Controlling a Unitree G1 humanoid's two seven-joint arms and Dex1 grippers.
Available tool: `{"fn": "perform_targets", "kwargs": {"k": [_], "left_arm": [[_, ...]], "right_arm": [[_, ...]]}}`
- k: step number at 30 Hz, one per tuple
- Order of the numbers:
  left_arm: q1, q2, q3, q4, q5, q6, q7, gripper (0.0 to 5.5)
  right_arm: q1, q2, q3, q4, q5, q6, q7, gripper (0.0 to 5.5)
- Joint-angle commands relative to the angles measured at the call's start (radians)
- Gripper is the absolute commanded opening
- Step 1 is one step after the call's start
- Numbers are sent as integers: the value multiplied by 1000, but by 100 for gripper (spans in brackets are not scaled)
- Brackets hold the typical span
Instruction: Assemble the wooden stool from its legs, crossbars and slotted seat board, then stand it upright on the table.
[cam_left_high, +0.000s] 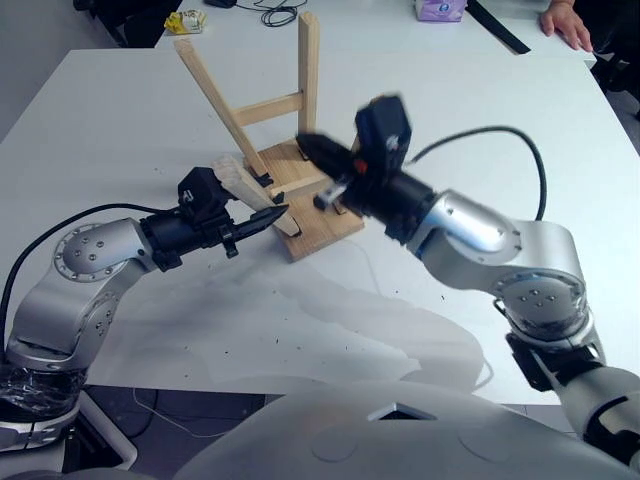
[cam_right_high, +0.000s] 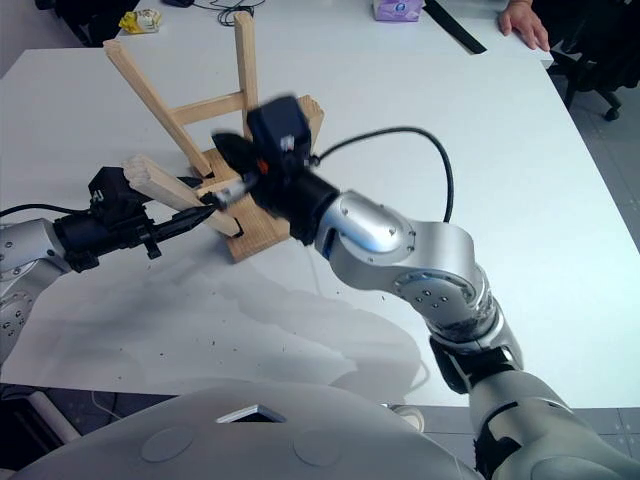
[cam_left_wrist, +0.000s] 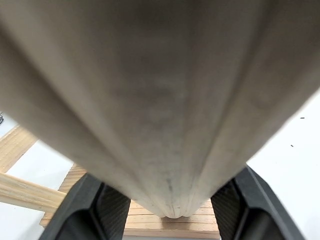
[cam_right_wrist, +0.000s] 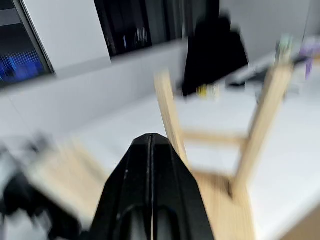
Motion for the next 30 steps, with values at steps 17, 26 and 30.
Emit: {"fn": "perform_targets", "kwargs": {"k": [17, 26, 30], "left_arm": [[12, 59, -163, 145, 138, 140, -3, 205], [-46, 83, -210, 170, 140, 177, -31, 205], [-83, 100, -229, 210, 150, 170, -59, 205]], "right_arm": [[67, 163, 9, 50, -322, 40, 189, 0], [90, 65, 269, 177, -573, 191, 275, 0], [109, 99, 273, 169, -621, 202, 273, 0]]}}
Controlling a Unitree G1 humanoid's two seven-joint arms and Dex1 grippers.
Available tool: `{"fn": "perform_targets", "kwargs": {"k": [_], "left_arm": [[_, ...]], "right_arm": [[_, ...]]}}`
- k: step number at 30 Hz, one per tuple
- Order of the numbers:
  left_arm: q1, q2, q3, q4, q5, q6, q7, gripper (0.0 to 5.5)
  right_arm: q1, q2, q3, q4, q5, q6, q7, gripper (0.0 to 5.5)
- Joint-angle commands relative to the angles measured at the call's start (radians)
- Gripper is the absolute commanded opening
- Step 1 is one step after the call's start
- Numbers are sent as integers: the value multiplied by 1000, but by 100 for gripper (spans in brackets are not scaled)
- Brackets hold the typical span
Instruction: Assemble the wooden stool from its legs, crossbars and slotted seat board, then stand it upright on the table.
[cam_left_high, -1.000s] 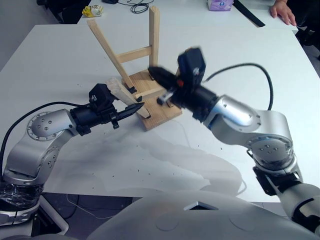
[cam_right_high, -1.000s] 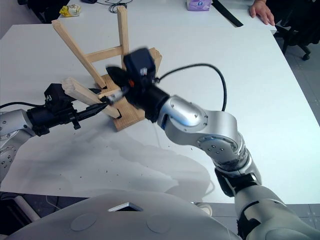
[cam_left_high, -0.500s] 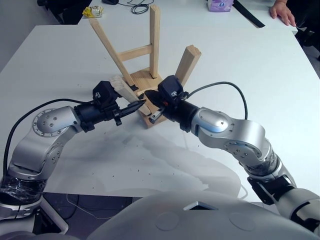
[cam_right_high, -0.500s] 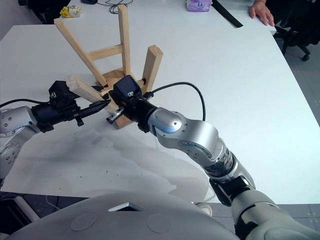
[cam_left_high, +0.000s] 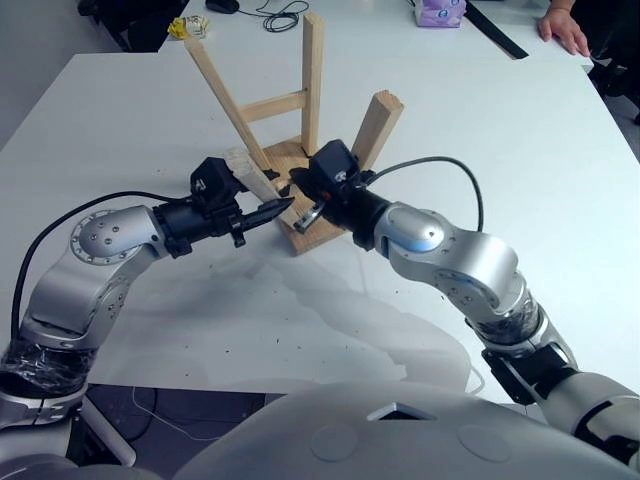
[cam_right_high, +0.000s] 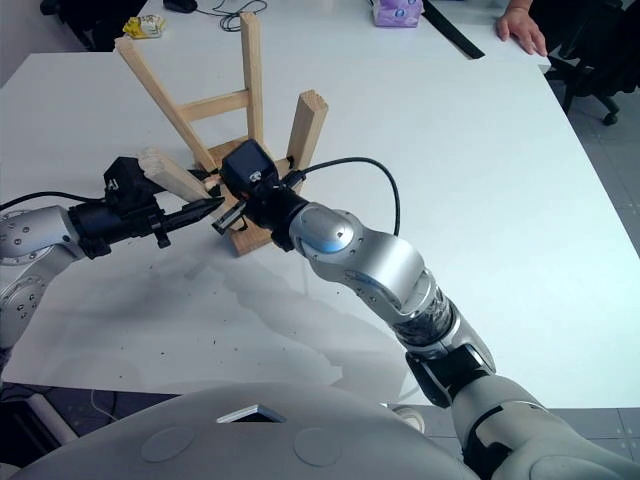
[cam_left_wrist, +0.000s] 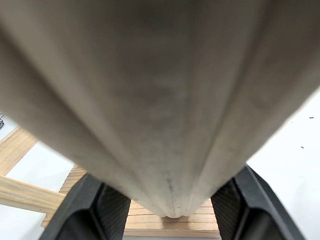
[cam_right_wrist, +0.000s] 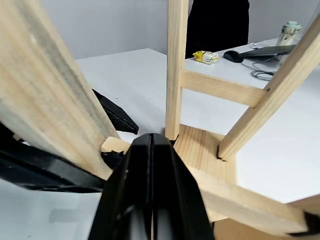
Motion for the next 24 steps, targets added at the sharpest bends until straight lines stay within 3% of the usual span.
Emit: {"fn": "perform_targets", "kwargs": {"k": [1, 3, 7, 9, 16, 21, 24], "left_arm": [[48, 87, -128, 117, 139, 172, -57, 205], [36, 87, -134, 130, 141, 171, -66, 205], [11, 89, -147, 173, 153, 153, -88, 205], [11, 92, -149, 188, 158, 142, -96, 205], [40, 92, -141, 175, 155, 141, -85, 205], [47, 92, -146, 163, 153, 145, -78, 205], [51, 90, -153, 161, 157, 144, -72, 205]], "right_arm": [[28, 35, 27, 11, -48, 40, 17, 0], [10, 72, -19, -4, -62, -15, 23, 0], [-50, 225, -221, -30, -1, -129, 12, 0], [-59, 237, -260, -17, -10, -143, 16, 0], [29, 3, -43, 90, -147, 78, 106, 0], [47, 17, -21, 62, -165, 118, 132, 0], [18, 80, -63, 28, -176, 36, 130, 0]]}}
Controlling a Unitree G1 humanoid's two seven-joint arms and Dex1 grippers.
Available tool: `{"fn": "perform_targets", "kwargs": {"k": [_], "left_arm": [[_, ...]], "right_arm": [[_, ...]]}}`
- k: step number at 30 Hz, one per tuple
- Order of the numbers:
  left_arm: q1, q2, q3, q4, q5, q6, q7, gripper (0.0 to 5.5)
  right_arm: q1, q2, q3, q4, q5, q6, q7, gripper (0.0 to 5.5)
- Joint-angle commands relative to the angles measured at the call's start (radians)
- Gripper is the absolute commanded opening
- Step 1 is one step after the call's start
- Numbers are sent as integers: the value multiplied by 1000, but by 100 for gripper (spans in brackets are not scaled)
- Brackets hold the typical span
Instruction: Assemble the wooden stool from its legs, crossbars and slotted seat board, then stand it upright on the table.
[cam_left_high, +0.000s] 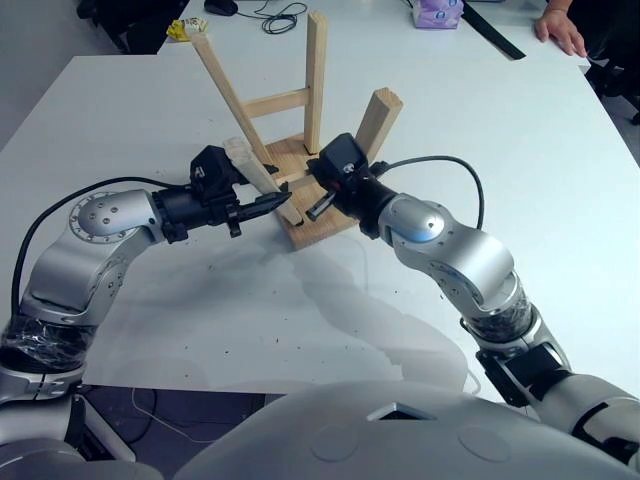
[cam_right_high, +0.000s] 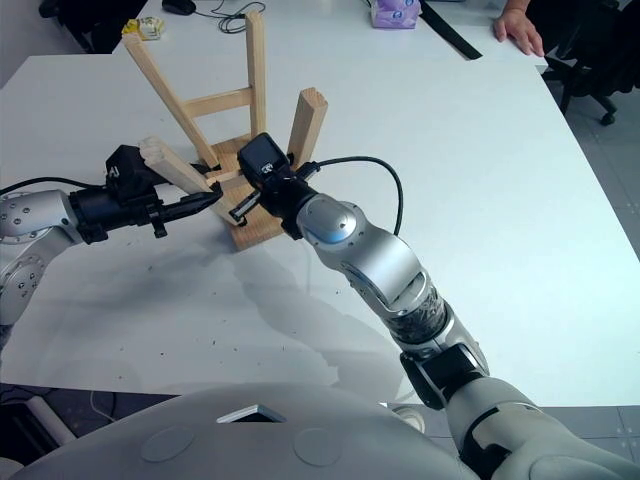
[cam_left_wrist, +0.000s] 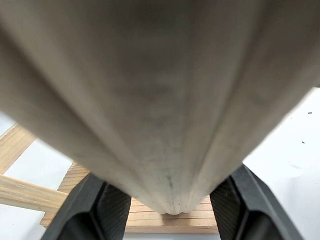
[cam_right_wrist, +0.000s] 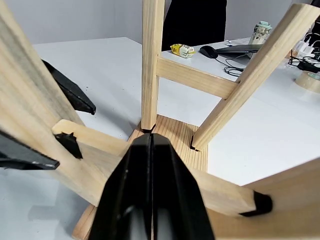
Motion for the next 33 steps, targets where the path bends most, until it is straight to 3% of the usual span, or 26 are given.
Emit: {"fn": "perform_targets", "kwargs": {"k": [1, 7, 9, 13, 16, 22, 29, 31, 33], "left_arm": [[126, 68, -121, 68, 159, 147, -5, 205], [128, 71, -126, 68, 151, 148, -18, 205], [114, 82, -136, 82, 158, 142, -42, 205], [98, 107, -160, 96, 171, 136, -86, 205], [63, 123, -180, 111, 175, 142, -126, 205], [-25, 150, -244, 166, 208, 123, -222, 205], [-86, 145, -282, 215, 222, 110, -256, 205], [-92, 144, -286, 228, 226, 105, -260, 205], [-92, 144, -289, 233, 228, 103, -260, 205]], "right_arm": [[-16, 81, -37, -25, -4, -53, 19, 0], [-84, 279, -253, -81, 82, -176, -8, 0], [-52, 230, -205, -59, 47, -146, 16, 0], [24, 40, 21, 24, -31, 43, 74, 0], [45, 18, 82, 31, -50, 67, 93, 0], [32, 108, 31, 10, -70, 42, 56, 0], [-134, 257, -286, -35, -77, -118, -44, 0], [-132, 231, -256, -16, -101, -90, -35, 0], [-67, 157, -131, 31, -128, 4, -5, 0]]}}
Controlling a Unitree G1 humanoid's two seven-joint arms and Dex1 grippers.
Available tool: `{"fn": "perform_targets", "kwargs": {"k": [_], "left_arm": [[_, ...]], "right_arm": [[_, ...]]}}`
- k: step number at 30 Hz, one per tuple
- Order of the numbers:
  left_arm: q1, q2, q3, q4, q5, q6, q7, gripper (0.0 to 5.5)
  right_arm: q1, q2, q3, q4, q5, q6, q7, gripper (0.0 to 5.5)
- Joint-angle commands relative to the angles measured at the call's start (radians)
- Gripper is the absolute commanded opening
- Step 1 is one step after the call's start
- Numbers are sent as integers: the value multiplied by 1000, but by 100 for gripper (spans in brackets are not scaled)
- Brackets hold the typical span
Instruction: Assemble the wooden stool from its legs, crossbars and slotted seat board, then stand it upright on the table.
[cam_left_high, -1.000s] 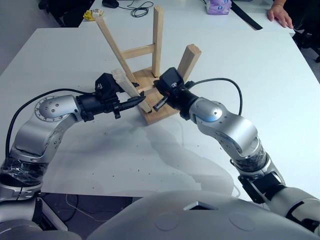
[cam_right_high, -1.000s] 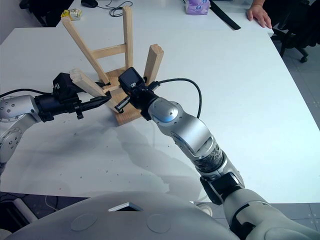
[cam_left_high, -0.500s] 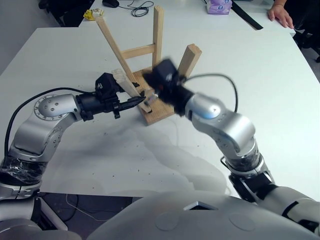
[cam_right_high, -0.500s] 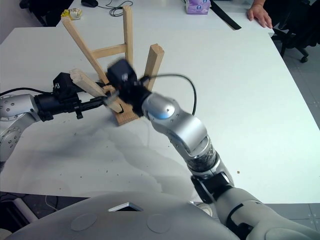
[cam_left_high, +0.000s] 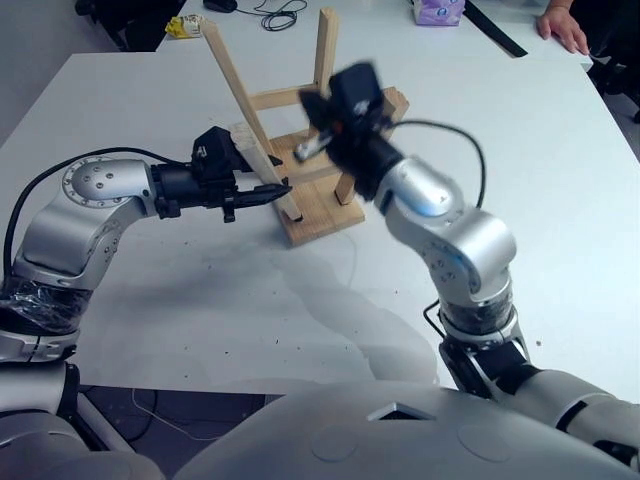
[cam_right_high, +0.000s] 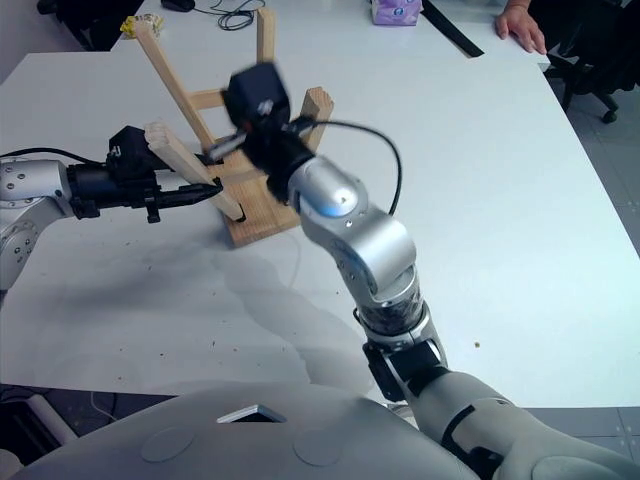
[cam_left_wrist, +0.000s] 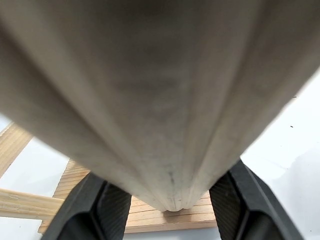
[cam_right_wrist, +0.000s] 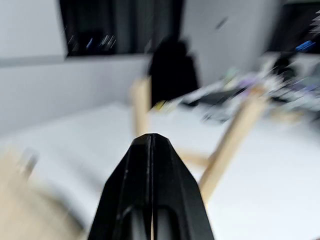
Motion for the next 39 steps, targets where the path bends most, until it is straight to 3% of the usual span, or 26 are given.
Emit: {"fn": "perform_targets", "kwargs": {"k": [1, 3, 6, 12, 19, 22, 27, 34, 39], "left_arm": [[118, 95, -183, 77, 220, 115, -90, 205], [135, 103, -177, 67, 213, 118, -81, 205], [160, 108, -175, 55, 206, 123, -68, 205], [157, 99, -201, 57, 217, 127, -73, 205], [148, 91, -251, 89, 257, 99, -104, 205], [114, 92, -285, 122, 287, 71, -149, 205], [81, 93, -346, 147, 314, 39, -211, 205], [94, 86, -401, 188, 333, 0, -225, 205], [107, 83, -426, 181, 331, -4, -229, 205]], "right_arm": [[78, -132, 207, 61, -68, 140, 46, 0], [140, -210, 344, 88, -109, 153, 72, 0], [168, -232, 396, 74, -132, 158, 83, 0], [140, -112, 298, 5, -117, 115, 70, 0], [-9, 45, 97, -13, -92, 33, 39, 0], [27, 10, 126, 37, -122, 30, 52, 0], [156, -125, 277, 111, -121, 122, 135, 0], [134, -114, 255, 100, -110, 130, 157, 0], [99, -31, 177, 56, -98, 45, 125, 0]]}}
